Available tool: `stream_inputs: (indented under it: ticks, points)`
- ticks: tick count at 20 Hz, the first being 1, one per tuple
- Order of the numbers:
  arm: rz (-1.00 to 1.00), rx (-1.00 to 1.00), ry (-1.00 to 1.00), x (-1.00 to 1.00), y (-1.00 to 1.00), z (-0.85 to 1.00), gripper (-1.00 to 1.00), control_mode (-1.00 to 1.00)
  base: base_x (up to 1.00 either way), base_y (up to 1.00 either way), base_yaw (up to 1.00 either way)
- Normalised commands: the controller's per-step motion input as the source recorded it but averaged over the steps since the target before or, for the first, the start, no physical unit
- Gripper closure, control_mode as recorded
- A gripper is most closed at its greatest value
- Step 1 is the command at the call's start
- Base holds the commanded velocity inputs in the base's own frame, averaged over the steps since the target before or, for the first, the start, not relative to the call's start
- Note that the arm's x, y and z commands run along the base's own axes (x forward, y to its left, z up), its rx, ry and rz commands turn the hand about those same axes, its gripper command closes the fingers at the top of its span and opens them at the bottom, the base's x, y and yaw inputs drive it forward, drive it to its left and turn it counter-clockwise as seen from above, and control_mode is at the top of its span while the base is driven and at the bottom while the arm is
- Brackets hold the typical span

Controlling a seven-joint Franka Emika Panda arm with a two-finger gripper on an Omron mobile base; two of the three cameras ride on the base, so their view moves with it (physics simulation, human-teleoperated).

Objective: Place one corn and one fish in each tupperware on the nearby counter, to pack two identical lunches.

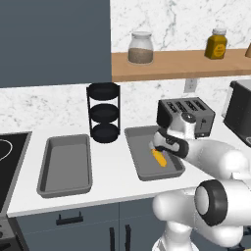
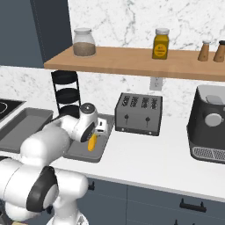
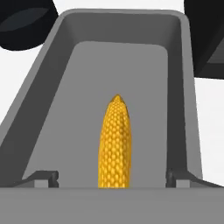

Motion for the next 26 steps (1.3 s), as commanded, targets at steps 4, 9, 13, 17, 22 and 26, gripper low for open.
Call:
stream_inputs:
  ticks: [4, 9, 13, 17, 22, 26]
  points:
    - [-0.01, 0.00, -0.15, -0.97, 0.00, 0.79, -1.00, -1.00, 0.00, 0.00, 0.00]
    - [-0.04, 0.00, -0.07, -1.00, 0.00, 0.44, -1.00, -1.00, 0.00, 0.00, 0.00]
    - [-0.06, 0.00, -0.10, -1.00, 0.00, 0.36, -1.00, -1.00, 0.00, 0.00, 0.00]
    - [-0.03, 0.00, -0.14, -1.00, 0.01, 0.46, -1.00, -1.00, 0.00, 0.00, 0.00]
    - [0.00, -0.01, -0.19, -1.00, 0.09, 0.22, -1.00, -1.00, 0.00, 0.00, 0.00]
    - [0.00, -0.13, -0.23, -1.00, 0.59, -0.07, -1.00, -1.00, 0.00, 0.00, 0.00]
